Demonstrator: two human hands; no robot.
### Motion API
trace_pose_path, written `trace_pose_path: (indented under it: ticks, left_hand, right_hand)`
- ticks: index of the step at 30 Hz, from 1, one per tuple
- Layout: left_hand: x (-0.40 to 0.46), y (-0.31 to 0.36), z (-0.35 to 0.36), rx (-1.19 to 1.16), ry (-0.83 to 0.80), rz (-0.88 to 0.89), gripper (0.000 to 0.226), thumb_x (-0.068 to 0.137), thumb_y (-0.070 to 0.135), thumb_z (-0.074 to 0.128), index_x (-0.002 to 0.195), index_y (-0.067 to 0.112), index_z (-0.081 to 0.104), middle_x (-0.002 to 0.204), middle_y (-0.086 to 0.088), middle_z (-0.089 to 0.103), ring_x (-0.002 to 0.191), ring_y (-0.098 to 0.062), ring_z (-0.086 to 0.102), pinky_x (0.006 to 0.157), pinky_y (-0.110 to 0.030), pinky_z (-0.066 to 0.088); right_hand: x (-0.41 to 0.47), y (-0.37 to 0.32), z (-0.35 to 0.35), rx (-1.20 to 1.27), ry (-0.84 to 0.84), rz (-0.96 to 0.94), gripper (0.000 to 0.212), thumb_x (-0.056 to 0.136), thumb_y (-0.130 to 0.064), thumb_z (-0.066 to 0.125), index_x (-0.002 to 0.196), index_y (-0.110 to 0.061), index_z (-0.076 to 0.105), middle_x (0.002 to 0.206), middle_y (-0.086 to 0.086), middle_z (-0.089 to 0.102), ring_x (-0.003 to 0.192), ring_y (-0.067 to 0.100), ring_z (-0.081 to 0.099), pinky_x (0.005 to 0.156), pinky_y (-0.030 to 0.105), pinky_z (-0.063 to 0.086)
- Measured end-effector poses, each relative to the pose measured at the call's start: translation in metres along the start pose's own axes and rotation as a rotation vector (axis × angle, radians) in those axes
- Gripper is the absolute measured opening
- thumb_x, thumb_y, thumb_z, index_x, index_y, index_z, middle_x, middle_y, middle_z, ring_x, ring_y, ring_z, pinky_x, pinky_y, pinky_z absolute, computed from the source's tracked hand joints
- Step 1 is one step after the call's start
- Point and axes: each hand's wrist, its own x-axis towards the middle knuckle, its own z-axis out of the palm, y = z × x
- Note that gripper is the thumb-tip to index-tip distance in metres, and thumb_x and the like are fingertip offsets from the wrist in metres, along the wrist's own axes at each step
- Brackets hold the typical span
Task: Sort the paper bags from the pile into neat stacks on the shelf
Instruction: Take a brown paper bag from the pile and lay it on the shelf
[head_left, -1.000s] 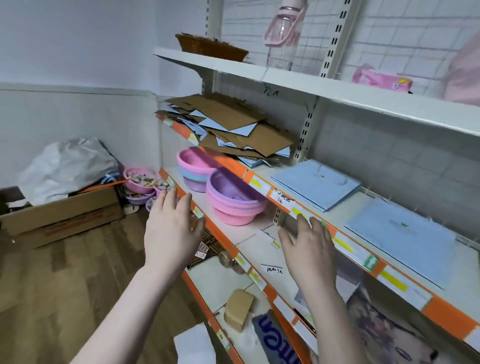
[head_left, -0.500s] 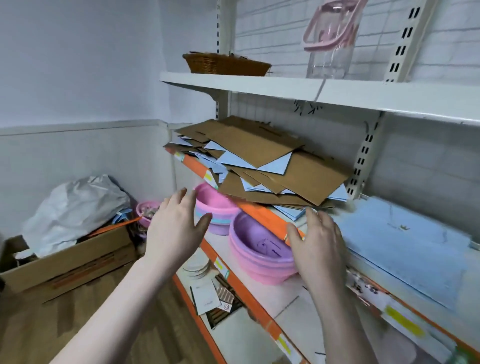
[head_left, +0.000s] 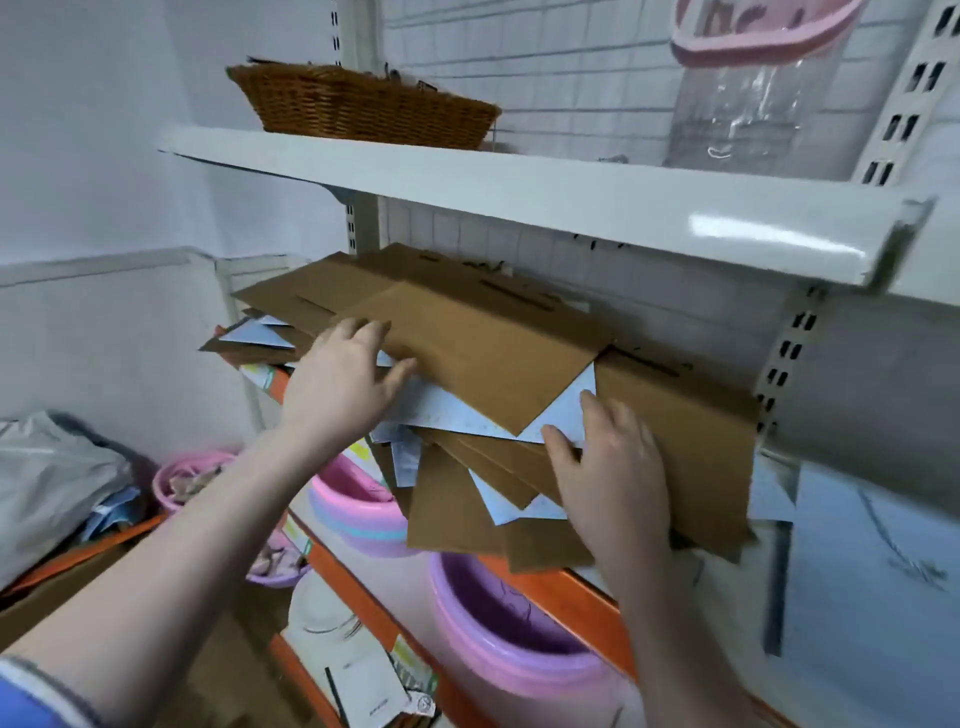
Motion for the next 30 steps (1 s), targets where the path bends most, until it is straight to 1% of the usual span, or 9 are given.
trace_pose_path:
  ticks: [4,6,10,13,17,22,24,27,30]
  left_hand:
    - [0.06,-0.034,0.027,0.006,-0.094,0.047,0.059,0.091,0.044,0.053,0.136,0.009,0.046,0.14,-0.019,0.042,0.13,-0.035,0.037,0.106,-0.041,0.03]
    - [0.087,-0.05,0.038,0.03,-0.135,0.079,0.06,0.091,0.048,0.05,0.136,0.01,0.045,0.141,-0.02,0.041,0.13,-0.036,0.036,0.106,-0.041,0.029]
    - [0.129,-0.076,0.053,0.031,-0.199,0.135,0.062,0.09,0.054,0.045,0.133,0.01,0.048,0.137,-0.024,0.042,0.127,-0.039,0.037,0.105,-0.042,0.029]
    - [0.151,-0.089,0.062,-0.005,-0.267,0.146,0.064,0.09,0.059,0.039,0.128,0.009,0.05,0.131,-0.025,0.046,0.123,-0.041,0.041,0.102,-0.044,0.033]
    - [0.163,-0.095,0.072,-0.046,-0.372,0.175,0.072,0.088,0.064,0.036,0.131,0.007,0.044,0.131,-0.025,0.047,0.122,-0.04,0.042,0.1,-0.044,0.036]
    - [0.176,-0.088,0.073,-0.149,-0.26,0.183,0.07,0.083,0.06,0.054,0.124,0.003,0.049,0.121,-0.023,0.051,0.114,-0.039,0.044,0.094,-0.044,0.039]
    - [0.179,-0.086,0.071,-0.221,-0.215,0.151,0.071,0.081,0.055,0.061,0.128,0.004,0.047,0.122,-0.024,0.05,0.115,-0.04,0.044,0.093,-0.045,0.039]
    - [0.179,-0.086,0.071,-0.406,-0.172,0.105,0.07,0.081,0.044,0.068,0.135,0.006,0.042,0.126,-0.022,0.049,0.116,-0.037,0.047,0.091,-0.044,0.042]
    - [0.178,-0.092,0.069,-0.586,-0.167,0.055,0.061,0.084,0.034,0.067,0.134,0.009,0.041,0.129,-0.016,0.05,0.117,-0.033,0.049,0.09,-0.04,0.042]
  right_hand:
    - [0.023,-0.022,0.023,-0.126,-0.009,0.08,0.053,0.095,-0.043,0.043,0.139,-0.013,0.04,0.127,0.008,0.049,0.119,0.022,0.044,0.099,0.032,0.034]
    - [0.033,-0.034,0.032,-0.184,-0.005,0.124,0.054,0.096,-0.044,0.04,0.139,-0.012,0.039,0.13,0.01,0.047,0.12,0.023,0.043,0.1,0.032,0.034]
    - [0.051,-0.06,0.046,-0.273,-0.018,0.211,0.054,0.097,-0.047,0.037,0.139,-0.012,0.038,0.132,0.011,0.045,0.122,0.027,0.041,0.102,0.033,0.031]
    - [0.061,-0.073,0.058,-0.306,-0.006,0.29,0.055,0.096,-0.049,0.036,0.137,-0.012,0.039,0.132,0.013,0.045,0.122,0.029,0.041,0.101,0.033,0.031]
    - [0.066,-0.081,0.076,-0.364,-0.006,0.406,0.06,0.095,-0.054,0.033,0.137,-0.011,0.039,0.134,0.016,0.043,0.123,0.031,0.039,0.102,0.035,0.03]
    - [0.069,-0.09,0.085,-0.411,0.051,0.589,0.07,0.089,-0.065,0.033,0.134,-0.012,0.038,0.135,0.016,0.043,0.125,0.034,0.038,0.101,0.042,0.029]
    - [0.07,-0.09,0.086,-0.414,0.052,0.618,0.072,0.089,-0.066,0.032,0.136,-0.012,0.036,0.133,0.014,0.045,0.123,0.033,0.038,0.1,0.042,0.029]
    - [0.071,-0.089,0.083,-0.349,0.089,0.632,0.074,0.088,-0.065,0.038,0.138,-0.011,0.034,0.133,0.014,0.044,0.122,0.033,0.037,0.1,0.04,0.029]
    - [0.073,-0.087,0.077,-0.236,0.138,0.649,0.076,0.088,-0.059,0.046,0.142,-0.008,0.031,0.134,0.016,0.044,0.12,0.034,0.038,0.1,0.038,0.028]
